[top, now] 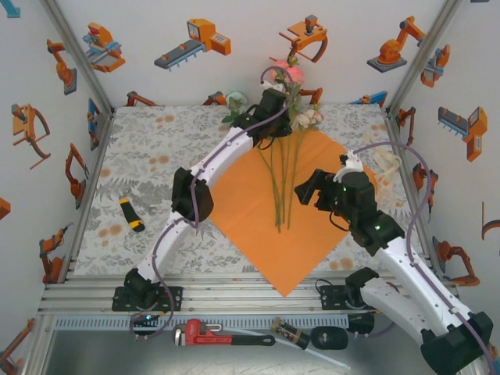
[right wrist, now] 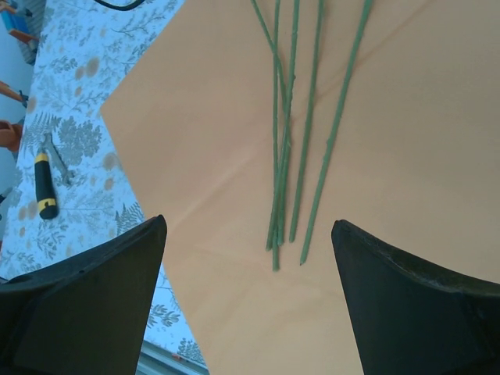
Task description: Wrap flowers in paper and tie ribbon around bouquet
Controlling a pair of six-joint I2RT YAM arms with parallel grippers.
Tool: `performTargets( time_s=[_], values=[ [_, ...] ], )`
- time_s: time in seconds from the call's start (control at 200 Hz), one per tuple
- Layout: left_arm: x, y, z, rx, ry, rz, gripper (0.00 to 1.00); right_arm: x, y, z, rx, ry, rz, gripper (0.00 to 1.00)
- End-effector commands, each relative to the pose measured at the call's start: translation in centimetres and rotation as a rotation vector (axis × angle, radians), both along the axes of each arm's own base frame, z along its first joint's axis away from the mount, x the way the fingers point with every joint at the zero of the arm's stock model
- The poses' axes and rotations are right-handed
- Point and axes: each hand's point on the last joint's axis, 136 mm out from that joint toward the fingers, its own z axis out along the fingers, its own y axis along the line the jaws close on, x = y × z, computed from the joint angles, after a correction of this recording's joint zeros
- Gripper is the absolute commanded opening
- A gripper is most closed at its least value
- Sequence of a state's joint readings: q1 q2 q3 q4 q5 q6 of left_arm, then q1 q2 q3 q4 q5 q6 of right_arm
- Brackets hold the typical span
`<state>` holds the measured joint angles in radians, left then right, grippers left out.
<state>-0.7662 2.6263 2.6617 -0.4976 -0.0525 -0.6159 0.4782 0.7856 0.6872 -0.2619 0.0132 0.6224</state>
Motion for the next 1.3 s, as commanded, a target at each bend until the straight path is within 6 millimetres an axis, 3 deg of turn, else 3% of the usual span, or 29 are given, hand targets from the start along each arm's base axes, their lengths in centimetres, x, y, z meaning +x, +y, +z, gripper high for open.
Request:
performTargets(
  time_s=[0.0, 0.12, 0.305, 0.666, 0.761, 0.971, 1.171, 1.297],
  values=[
    [1.1, -0.8, 0.2, -0.094, -0.002, 0.036, 0.0, 0.1, -0.1, -0.6, -0.035, 0.006, 0.001, 0.78],
    [2.0, -0.8, -1.4, -0.131, 0.023, 0.057, 0.0, 0.2, 0.1, -0.9, -0.032, 0.014, 0.007, 0.78],
    [2.5, -0.9, -1.7, -0.16, 0.033, 0.054, 0.0, 0.2, -0.2, -1.2, -0.037, 0.015, -0.006, 0.78],
    [4.3, -0.3, -7.2, -0.126, 0.052, 0.059, 0.0, 0.2, -0.1, -1.2, -0.04, 0.02, -0.004, 0.78],
    [4.4, 0.3, -7.5, -0.099, 0.054, 0.064, 0.14, 0.2, -0.2, -1.3, -0.04, 0.023, -0.01, 0.78],
    [4.2, 0.6, -3.8, -0.101, 0.007, 0.036, 0.29, 0.5, 0.2, -0.9, -0.033, 0.028, 0.003, 0.78],
    [2.5, 1.2, 3.1, -0.121, -0.065, -0.022, 0.33, 0.6, -0.2, -0.6, -0.051, 0.026, -0.016, 0.78],
    [0.7, 3.3, 7.4, -0.082, -0.118, -0.037, 0.36, 0.9, -2.1, -1.2, -0.056, 0.064, -0.13, 0.78]
  ],
)
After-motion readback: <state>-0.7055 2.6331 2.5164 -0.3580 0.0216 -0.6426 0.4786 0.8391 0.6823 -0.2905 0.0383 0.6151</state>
